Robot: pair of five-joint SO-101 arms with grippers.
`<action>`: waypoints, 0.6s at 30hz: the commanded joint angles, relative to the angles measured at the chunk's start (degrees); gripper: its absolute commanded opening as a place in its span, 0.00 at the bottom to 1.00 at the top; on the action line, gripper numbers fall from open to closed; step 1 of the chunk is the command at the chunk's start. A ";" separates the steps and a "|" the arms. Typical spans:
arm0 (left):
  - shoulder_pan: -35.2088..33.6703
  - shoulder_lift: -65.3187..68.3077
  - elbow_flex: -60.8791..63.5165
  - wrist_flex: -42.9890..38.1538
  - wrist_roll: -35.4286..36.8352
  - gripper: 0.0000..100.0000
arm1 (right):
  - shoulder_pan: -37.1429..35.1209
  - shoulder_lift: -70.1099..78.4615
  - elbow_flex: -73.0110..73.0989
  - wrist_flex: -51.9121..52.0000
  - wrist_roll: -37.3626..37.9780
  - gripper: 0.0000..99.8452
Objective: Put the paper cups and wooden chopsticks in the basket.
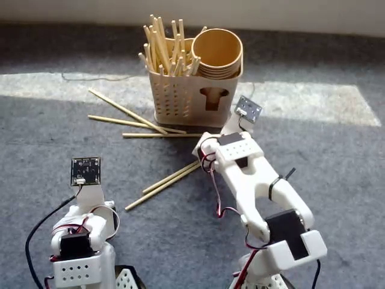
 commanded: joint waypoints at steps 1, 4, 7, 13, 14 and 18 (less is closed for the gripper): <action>-0.31 -0.48 1.10 0.18 -0.26 0.01 | 1.36 1.89 -4.09 0.04 -0.53 0.12; -0.31 -0.48 1.10 0.18 -0.26 0.01 | 1.63 5.05 -6.20 0.31 -0.53 0.12; -0.31 -0.48 1.10 0.18 -0.26 0.01 | 1.54 7.96 -6.99 0.31 -0.35 0.10; -0.31 -0.48 1.10 0.18 -0.26 0.01 | 1.63 10.24 -7.16 4.09 -0.18 0.01; -0.31 -0.48 1.10 0.18 -0.26 0.01 | 1.63 10.15 -7.43 5.67 -0.09 0.01; -0.31 -0.48 1.10 0.18 -0.26 0.01 | 1.54 10.15 -11.38 12.18 -0.09 0.01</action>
